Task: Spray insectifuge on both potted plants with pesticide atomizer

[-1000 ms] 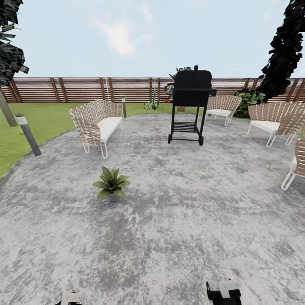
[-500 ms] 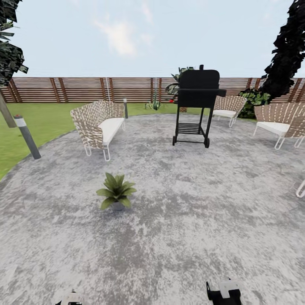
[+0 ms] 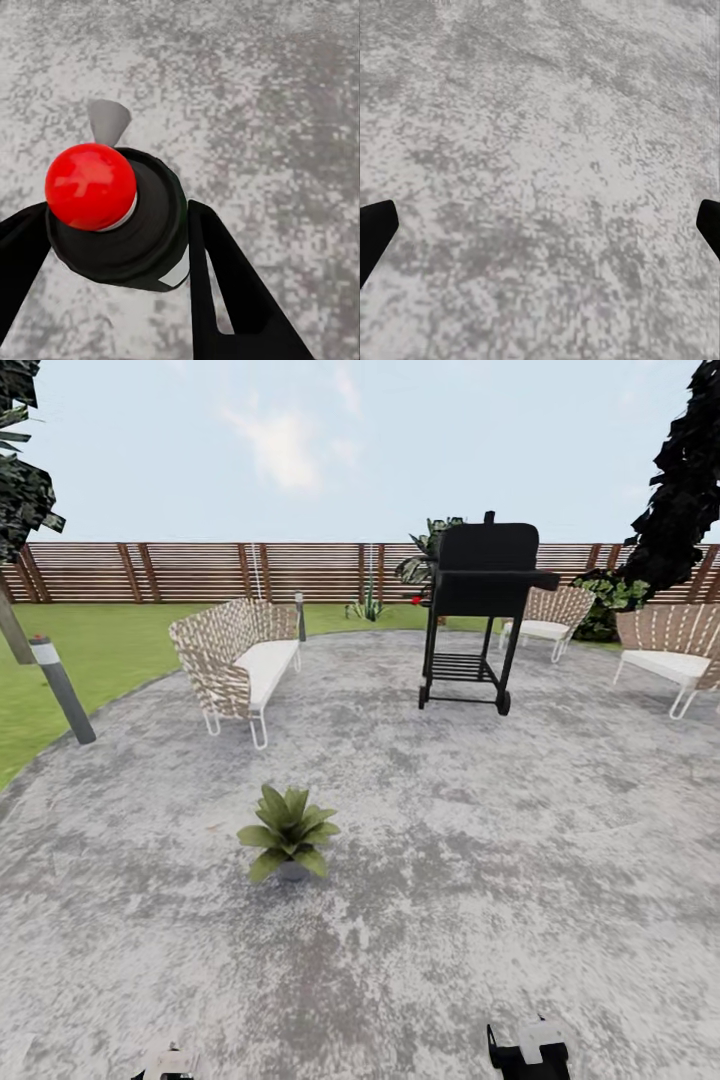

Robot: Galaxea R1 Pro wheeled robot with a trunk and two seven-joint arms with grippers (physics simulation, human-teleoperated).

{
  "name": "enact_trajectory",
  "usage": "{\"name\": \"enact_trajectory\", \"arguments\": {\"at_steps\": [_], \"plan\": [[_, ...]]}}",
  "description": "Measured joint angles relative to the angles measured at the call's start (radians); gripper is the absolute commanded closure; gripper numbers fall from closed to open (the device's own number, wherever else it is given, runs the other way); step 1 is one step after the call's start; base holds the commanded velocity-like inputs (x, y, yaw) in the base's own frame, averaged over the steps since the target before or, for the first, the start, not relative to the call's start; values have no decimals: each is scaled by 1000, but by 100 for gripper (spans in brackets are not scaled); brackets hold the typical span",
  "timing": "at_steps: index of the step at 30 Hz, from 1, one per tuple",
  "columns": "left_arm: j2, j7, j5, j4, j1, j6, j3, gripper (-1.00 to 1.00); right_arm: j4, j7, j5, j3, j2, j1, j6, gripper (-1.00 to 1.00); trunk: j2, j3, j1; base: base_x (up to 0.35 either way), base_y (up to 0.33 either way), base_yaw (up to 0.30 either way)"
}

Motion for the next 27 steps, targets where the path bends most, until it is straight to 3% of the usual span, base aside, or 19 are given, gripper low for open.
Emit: {"name": "enact_trajectory", "arguments": {"at_steps": [27], "plan": [[0, 0, 0, 0, 0, 0, 0, 100, 0, 0, 0, 0, 0, 0, 0, -100, 0, 0, 0, 295, 216, -1]]}}
